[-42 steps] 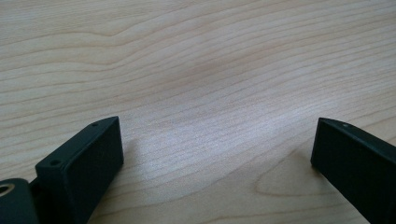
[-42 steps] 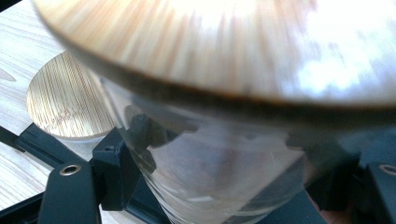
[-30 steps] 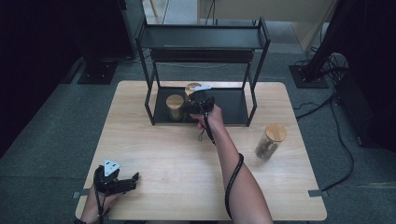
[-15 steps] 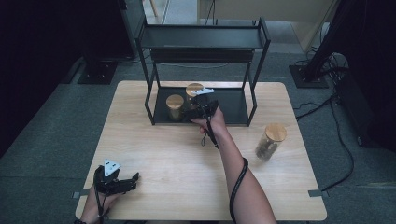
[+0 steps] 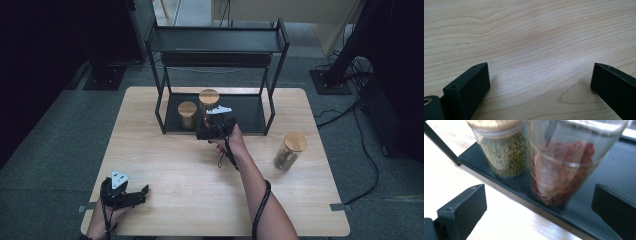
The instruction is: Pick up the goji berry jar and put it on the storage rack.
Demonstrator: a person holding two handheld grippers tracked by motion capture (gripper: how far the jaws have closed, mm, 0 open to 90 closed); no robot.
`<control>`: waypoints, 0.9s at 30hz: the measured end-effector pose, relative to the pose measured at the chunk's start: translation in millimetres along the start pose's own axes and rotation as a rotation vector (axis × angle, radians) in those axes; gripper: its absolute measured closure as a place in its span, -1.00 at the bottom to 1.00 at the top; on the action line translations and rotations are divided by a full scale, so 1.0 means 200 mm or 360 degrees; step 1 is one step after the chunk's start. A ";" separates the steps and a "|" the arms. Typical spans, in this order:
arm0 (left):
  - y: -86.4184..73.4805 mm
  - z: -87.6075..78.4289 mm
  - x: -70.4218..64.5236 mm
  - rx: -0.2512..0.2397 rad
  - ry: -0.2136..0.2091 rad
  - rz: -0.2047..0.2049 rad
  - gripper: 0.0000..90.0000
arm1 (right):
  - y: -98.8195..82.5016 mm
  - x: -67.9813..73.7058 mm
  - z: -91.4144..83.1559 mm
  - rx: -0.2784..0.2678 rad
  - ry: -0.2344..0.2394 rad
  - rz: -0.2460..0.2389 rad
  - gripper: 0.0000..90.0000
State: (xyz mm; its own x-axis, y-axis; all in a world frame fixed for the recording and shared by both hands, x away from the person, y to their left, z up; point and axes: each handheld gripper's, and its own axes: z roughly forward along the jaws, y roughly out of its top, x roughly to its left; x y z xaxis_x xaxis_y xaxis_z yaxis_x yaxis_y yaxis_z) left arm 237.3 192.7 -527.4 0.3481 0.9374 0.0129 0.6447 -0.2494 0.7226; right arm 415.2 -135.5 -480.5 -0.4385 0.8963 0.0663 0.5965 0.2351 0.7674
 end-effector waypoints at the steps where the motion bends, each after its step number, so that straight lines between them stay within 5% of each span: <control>1: 0.00 0.00 0.00 0.0000 0.0000 0.0000 -0.94 | -0.01 0.00 0.00 -0.0006 -0.0001 0.0002 -1.00; 27: 0.00 0.00 0.00 -0.0002 0.0002 -0.0003 -0.94 | -0.31 0.02 -0.03 0.0030 -0.0002 -0.0042 -0.97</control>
State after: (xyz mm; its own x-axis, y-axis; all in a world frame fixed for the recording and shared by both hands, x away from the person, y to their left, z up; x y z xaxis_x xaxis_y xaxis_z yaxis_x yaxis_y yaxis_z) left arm 237.2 192.5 -527.5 0.3461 0.9381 0.0122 0.6447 -0.2473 0.7234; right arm 373.2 -149.1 -524.3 -0.4537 0.8900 0.0452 0.5972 0.2660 0.7567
